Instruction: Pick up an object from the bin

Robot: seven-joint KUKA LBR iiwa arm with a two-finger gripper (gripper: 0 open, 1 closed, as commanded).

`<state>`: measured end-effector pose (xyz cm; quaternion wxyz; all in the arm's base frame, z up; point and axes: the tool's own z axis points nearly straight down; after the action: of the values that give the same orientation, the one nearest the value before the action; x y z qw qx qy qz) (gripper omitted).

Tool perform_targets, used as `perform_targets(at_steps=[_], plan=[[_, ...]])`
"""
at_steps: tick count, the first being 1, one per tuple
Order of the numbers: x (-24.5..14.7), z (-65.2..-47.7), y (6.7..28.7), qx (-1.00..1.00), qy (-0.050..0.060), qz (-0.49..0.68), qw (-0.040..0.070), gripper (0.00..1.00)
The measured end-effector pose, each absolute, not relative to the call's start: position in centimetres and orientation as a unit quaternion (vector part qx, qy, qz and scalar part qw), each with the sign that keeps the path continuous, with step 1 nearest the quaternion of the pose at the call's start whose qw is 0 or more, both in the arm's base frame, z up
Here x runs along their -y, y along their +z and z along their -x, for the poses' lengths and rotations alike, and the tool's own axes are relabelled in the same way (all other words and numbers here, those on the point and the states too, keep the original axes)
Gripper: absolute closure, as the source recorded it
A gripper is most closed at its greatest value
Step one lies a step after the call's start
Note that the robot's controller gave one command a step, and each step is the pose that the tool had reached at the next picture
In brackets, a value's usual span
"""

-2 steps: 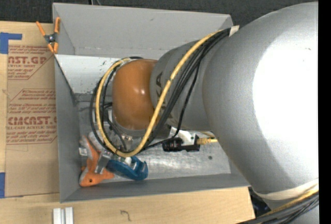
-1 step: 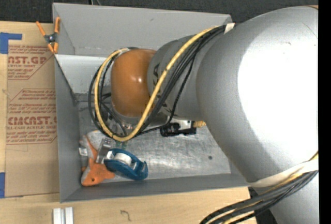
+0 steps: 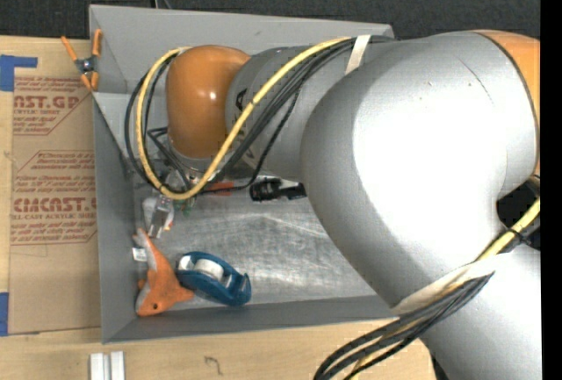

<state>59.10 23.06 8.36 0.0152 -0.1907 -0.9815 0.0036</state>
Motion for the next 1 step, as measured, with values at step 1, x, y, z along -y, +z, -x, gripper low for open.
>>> perform_targets(at_steps=[1], plan=[[-23.05,-59.1,8.36,0.982,0.003,0.19,0.015,1.0]])
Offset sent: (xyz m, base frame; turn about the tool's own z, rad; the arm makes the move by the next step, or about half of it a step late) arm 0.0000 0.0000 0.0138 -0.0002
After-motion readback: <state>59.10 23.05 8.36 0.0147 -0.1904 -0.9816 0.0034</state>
